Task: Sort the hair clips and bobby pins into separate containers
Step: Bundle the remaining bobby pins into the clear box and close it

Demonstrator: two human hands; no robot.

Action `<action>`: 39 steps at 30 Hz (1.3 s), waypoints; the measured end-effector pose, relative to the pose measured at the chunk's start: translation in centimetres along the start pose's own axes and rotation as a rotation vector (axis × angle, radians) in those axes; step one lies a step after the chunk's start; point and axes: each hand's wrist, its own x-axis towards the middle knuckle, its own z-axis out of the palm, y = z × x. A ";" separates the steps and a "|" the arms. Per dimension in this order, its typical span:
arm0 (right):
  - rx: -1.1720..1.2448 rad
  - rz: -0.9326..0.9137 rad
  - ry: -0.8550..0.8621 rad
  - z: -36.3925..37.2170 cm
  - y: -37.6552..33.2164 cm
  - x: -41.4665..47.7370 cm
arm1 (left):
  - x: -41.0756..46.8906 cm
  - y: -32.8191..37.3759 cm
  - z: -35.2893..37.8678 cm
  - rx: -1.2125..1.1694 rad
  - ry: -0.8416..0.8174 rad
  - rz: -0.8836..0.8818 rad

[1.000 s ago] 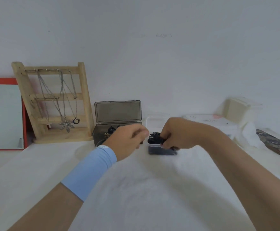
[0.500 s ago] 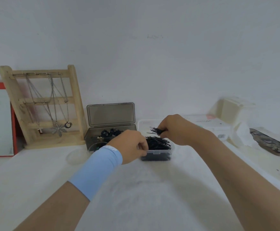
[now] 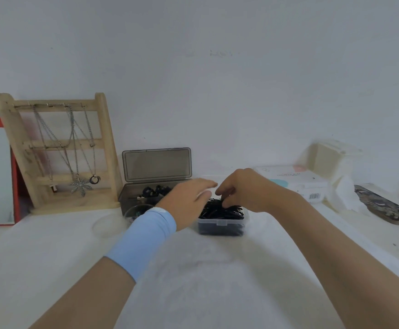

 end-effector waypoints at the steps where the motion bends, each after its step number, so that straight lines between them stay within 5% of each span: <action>1: 0.052 0.013 0.003 -0.2 0.3 0.0 | -0.1 -0.1 0.5 0.002 -0.053 -0.006; 6: 0.221 0.073 0.020 -1.9 1.6 -0.5 | -0.8 -1.3 1.7 0.014 -0.204 -0.039; 21: -0.128 0.090 -0.062 -1.2 -0.2 -0.8 | -0.8 0.1 3.5 0.414 -0.272 0.111; 26: 0.000 0.152 -0.349 0.9 -1.6 -1.3 | -1.1 -0.1 3.3 -0.087 -0.184 0.052; 31: 0.060 0.224 -0.448 0.8 -1.4 -1.6 | -1.5 -0.9 3.2 -0.211 -0.139 -0.075; 34: 0.113 0.197 -0.339 0.1 -0.8 -1.3 | -1.3 -1.1 2.8 -0.245 -0.090 -0.100; 39: 0.179 0.238 0.102 -1.1 0.8 -0.6 | -0.5 -1.6 0.6 -0.362 0.106 -0.117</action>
